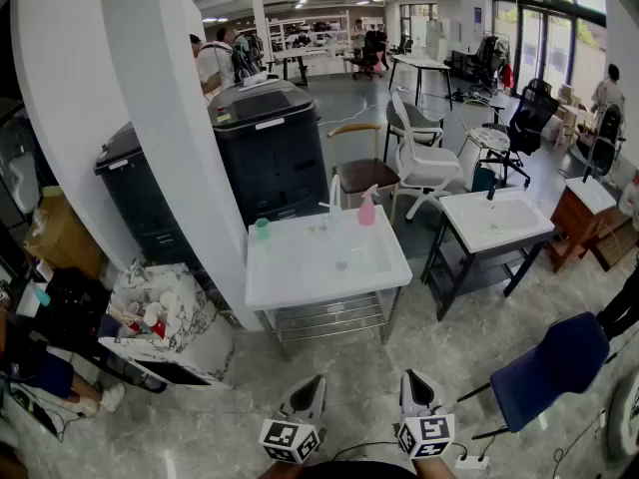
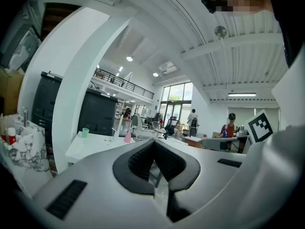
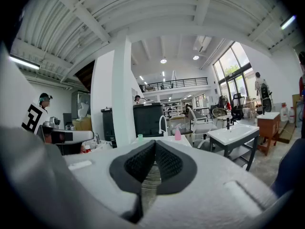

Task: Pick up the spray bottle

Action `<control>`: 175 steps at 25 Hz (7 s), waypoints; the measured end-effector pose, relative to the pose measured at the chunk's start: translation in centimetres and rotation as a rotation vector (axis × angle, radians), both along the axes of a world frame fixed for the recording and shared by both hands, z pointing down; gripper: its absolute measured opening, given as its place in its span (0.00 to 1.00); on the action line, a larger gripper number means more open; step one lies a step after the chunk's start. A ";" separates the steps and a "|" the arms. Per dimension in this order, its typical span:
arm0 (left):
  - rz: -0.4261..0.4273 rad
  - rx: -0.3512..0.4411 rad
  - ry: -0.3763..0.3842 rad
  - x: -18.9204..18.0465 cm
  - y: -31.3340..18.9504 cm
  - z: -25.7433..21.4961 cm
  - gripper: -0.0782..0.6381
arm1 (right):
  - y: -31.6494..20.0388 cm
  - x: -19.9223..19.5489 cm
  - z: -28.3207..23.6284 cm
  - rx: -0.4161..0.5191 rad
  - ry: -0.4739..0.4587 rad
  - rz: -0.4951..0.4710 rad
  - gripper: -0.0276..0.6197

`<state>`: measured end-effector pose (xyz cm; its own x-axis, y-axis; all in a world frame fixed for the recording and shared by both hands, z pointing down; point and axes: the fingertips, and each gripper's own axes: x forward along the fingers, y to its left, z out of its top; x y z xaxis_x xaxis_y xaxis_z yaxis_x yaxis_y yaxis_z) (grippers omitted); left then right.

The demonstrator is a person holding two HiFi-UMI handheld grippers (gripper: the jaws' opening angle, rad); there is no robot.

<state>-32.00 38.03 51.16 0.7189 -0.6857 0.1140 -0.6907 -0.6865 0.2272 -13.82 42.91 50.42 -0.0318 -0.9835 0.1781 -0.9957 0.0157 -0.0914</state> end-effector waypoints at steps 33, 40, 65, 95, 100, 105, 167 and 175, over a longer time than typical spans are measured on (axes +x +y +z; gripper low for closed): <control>0.217 -0.099 -0.011 19.8 -16.8 5.4 0.13 | -15.4 14.6 3.8 -0.090 -0.044 0.085 0.04; 0.234 -0.092 -0.011 23.4 -28.7 5.3 0.13 | -26.4 17.9 3.5 -0.115 -0.027 0.106 0.04; 0.218 -0.109 -0.014 26.7 -48.0 6.6 0.13 | -46.7 23.0 4.5 -0.112 -0.014 0.095 0.04; -0.269 -0.156 -0.100 41.7 -73.6 14.0 0.13 | -71.8 39.9 10.2 -0.155 -0.061 -0.344 0.04; -0.339 -0.222 -0.106 42.0 -76.3 15.6 0.13 | -74.0 38.6 10.2 -0.151 -0.068 -0.420 0.04; -0.333 -0.231 -0.120 43.5 -78.5 17.0 0.15 | -75.2 37.7 10.0 -0.151 -0.085 -0.479 0.04; -0.202 -0.060 -0.167 31.8 -64.5 5.0 0.30 | -64.5 30.4 6.4 -0.124 -0.039 -0.198 0.04; -0.198 -0.063 -0.170 26.5 -58.6 5.0 0.30 | -60.0 25.0 5.5 -0.094 0.002 -0.207 0.04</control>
<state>-5.50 -20.60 56.21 0.5381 -0.7988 0.2690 -0.8423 -0.5221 0.1344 11.18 -17.13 55.93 -0.2304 -0.9352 0.2690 -0.9724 0.2108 -0.1001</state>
